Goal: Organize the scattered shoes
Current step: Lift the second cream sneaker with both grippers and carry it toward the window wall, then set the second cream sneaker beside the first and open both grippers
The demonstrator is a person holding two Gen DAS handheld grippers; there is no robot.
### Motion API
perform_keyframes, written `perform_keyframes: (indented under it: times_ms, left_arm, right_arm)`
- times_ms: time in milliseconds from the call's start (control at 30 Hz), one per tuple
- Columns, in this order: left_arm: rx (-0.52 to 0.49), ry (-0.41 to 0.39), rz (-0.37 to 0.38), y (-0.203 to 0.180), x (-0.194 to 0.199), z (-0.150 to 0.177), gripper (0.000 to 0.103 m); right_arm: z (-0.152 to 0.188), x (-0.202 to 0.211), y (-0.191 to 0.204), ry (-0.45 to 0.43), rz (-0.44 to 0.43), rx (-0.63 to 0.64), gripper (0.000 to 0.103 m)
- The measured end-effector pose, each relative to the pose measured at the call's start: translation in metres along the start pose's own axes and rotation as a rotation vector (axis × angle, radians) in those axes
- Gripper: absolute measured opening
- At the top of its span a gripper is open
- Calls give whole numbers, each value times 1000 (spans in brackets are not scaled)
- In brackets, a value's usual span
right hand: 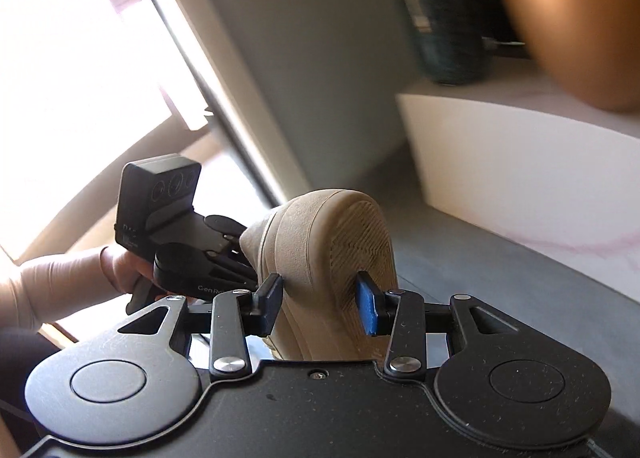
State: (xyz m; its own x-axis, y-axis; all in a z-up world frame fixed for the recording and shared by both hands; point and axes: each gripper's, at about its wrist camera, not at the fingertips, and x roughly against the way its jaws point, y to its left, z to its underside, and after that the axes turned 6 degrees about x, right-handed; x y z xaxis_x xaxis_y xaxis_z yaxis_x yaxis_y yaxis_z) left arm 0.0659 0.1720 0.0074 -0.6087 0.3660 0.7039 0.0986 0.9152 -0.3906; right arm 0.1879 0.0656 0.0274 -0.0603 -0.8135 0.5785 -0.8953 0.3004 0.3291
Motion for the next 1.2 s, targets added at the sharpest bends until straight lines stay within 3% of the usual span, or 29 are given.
perform_keyframes:
  times_ms: [267,367,567,700,833,967,1067,1200]
  left_arm:
    - [170,-33,-308,97,57,22,1]
    - [191,-2,-391,122,60,28,1]
    - [241,142,-515,186,36,46,1]
    - [243,228,-578,215,9,62,1]
    - [259,236,-590,227,-13,61,1]
    - [242,232,-594,229,-35,51,1]
    - [138,279,-708,238,-44,54,1]
    - [165,236,-659,251,-53,55,1]
  right_arm:
    - [-36,-165,23,4,-210,-8,39]
    - [-34,-225,22,6,-286,-68,39]
    - [-9,-321,14,53,-381,-245,39]
    - [10,-374,3,101,-356,-349,39]
    - [22,-412,-3,149,-269,-403,38]
    - [17,-423,-6,158,-189,-407,39]
    - [7,-428,-2,193,-96,-349,40]
    - [0,-408,-9,184,-49,-305,41]
